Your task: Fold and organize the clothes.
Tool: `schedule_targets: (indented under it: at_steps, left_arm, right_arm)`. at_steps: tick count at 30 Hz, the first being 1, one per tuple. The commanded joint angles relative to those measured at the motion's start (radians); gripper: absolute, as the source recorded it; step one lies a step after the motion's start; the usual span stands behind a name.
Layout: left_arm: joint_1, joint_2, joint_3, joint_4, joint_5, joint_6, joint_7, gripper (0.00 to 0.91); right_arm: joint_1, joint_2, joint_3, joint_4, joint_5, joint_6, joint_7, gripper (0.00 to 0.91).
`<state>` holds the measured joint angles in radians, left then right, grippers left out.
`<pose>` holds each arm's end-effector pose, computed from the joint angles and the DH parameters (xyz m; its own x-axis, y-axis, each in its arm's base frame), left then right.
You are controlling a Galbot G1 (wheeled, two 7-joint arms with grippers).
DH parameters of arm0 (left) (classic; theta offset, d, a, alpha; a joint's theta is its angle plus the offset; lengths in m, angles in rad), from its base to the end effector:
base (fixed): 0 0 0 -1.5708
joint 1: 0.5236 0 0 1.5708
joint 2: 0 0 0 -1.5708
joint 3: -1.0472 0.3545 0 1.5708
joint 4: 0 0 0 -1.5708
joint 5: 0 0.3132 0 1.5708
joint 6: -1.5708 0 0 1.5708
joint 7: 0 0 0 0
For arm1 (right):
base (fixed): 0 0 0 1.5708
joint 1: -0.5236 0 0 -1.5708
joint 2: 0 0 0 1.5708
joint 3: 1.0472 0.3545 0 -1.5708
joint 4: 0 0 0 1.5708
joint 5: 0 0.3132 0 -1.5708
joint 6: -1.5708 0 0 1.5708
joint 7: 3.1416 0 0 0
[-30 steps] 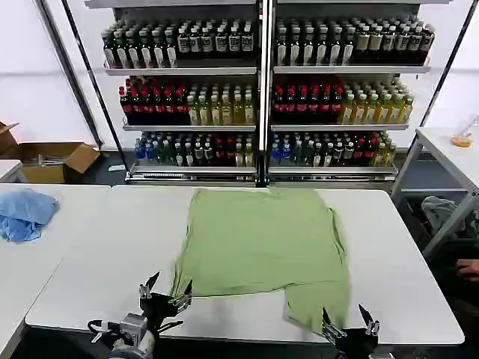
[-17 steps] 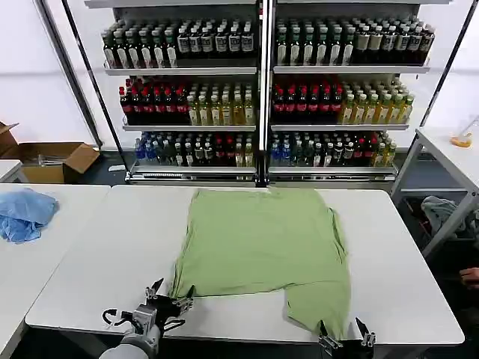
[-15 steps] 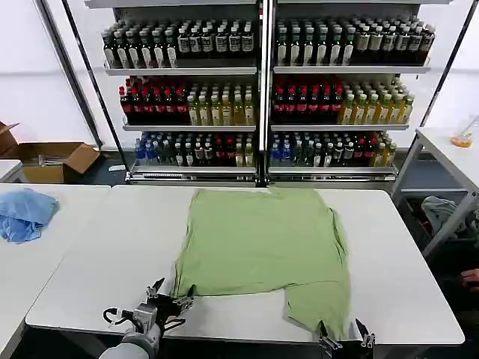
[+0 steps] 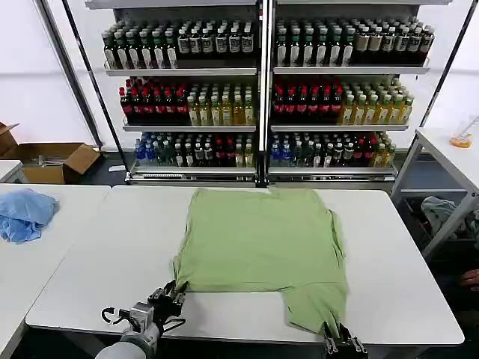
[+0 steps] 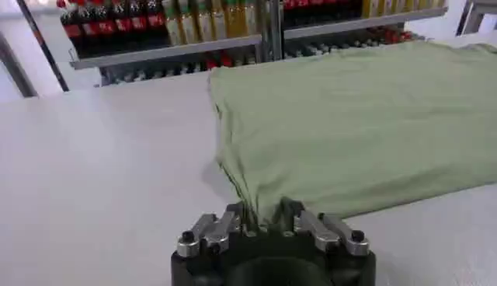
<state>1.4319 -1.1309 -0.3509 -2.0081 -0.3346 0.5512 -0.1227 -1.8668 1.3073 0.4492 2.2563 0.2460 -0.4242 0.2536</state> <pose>0.1760 0.0504 -0.3102 -0.8183 0.1507 0.5546 0.2228 0.9727 0.0644 0.0513 -0.0233 -0.2829 -0.8288 0.0163 0.5593 0.0051 0.9998 -0.0216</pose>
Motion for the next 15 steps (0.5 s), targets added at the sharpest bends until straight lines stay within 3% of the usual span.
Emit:
schedule_targets:
  at_steps: [1, 15]
  left_arm:
    - [0.001, 0.003, -0.003, -0.005, -0.044, -0.01, 0.005, 0.02]
    - [0.163, 0.021, -0.136, -0.241, -0.102, -0.079, 0.02, 0.03]
  right_arm:
    - [0.005, 0.001, -0.004, -0.003, 0.013, 0.002, 0.002, 0.0]
    - [-0.112, -0.027, 0.067, 0.187, 0.006, 0.069, -0.013, 0.0]
